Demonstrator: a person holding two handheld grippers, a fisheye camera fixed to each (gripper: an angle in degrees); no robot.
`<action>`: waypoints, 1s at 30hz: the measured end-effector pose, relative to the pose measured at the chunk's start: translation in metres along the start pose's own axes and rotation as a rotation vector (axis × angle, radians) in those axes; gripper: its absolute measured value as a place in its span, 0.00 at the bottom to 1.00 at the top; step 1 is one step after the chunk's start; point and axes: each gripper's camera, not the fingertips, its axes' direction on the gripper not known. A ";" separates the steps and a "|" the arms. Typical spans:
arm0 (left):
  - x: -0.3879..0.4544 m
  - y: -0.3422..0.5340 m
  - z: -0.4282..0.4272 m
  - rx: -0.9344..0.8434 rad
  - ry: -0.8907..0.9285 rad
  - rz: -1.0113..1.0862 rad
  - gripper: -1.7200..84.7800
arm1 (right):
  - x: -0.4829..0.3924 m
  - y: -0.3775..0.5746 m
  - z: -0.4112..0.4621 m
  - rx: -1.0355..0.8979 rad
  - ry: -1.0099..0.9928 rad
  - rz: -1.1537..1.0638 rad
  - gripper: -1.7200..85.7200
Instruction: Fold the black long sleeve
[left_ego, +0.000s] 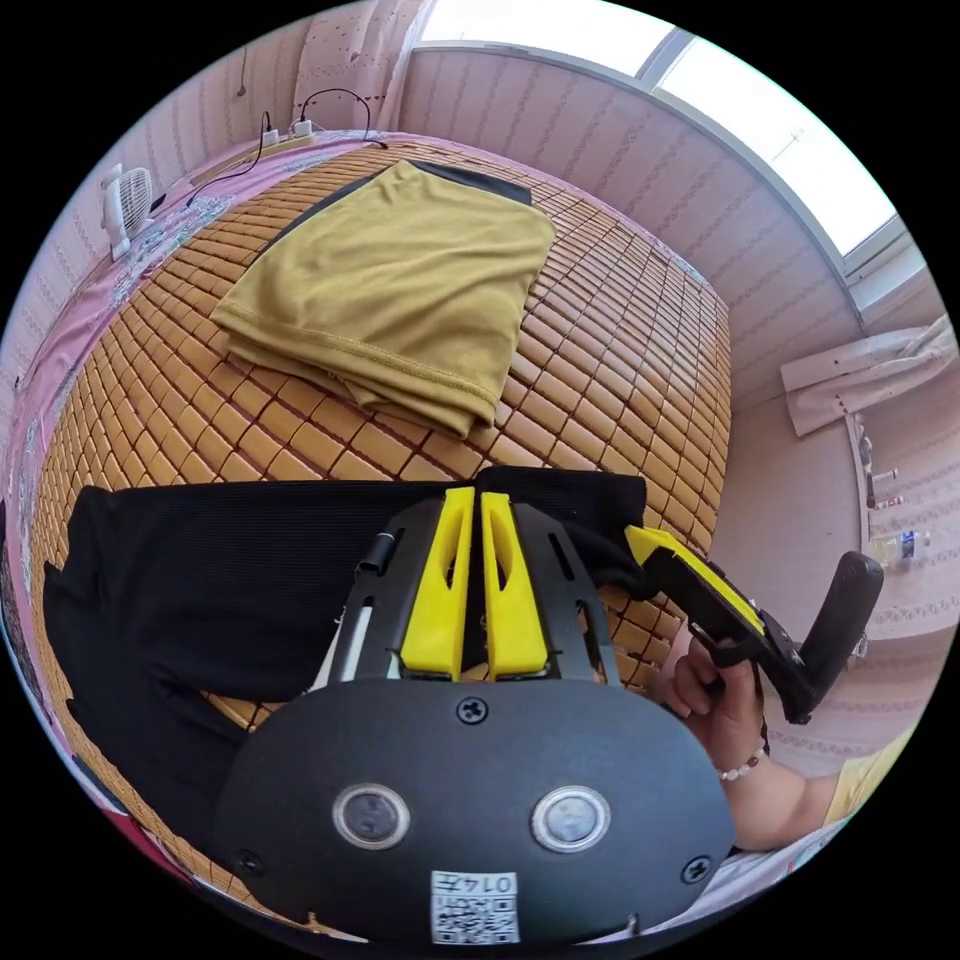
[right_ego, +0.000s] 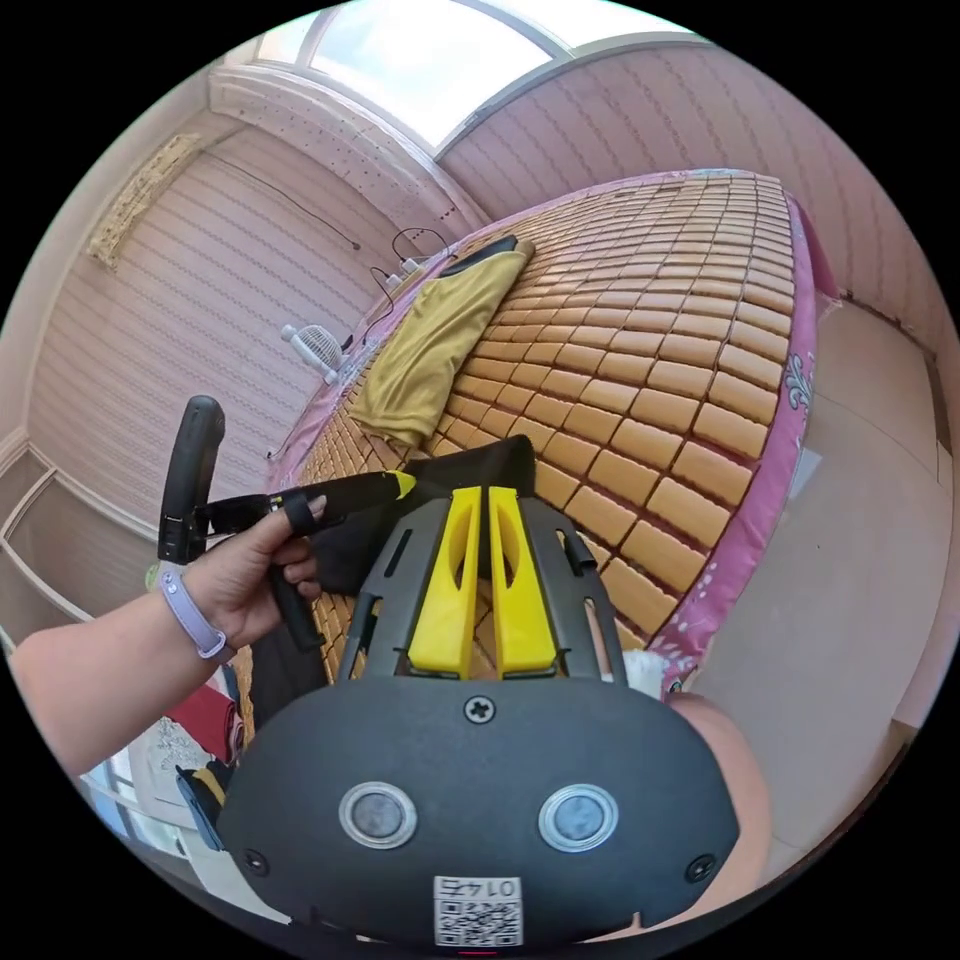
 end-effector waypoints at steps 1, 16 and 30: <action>-0.002 0.012 -0.003 0.010 -0.002 -0.005 0.01 | -0.005 -0.002 0.000 0.014 -0.036 -0.027 0.03; -0.102 0.391 -0.300 0.624 -0.077 -0.153 0.01 | -0.289 -0.015 -0.081 -0.029 -0.826 -0.716 0.03; -0.113 0.867 -0.159 0.552 -0.077 -0.759 0.08 | -0.392 0.156 0.051 -0.748 -0.614 -1.062 0.11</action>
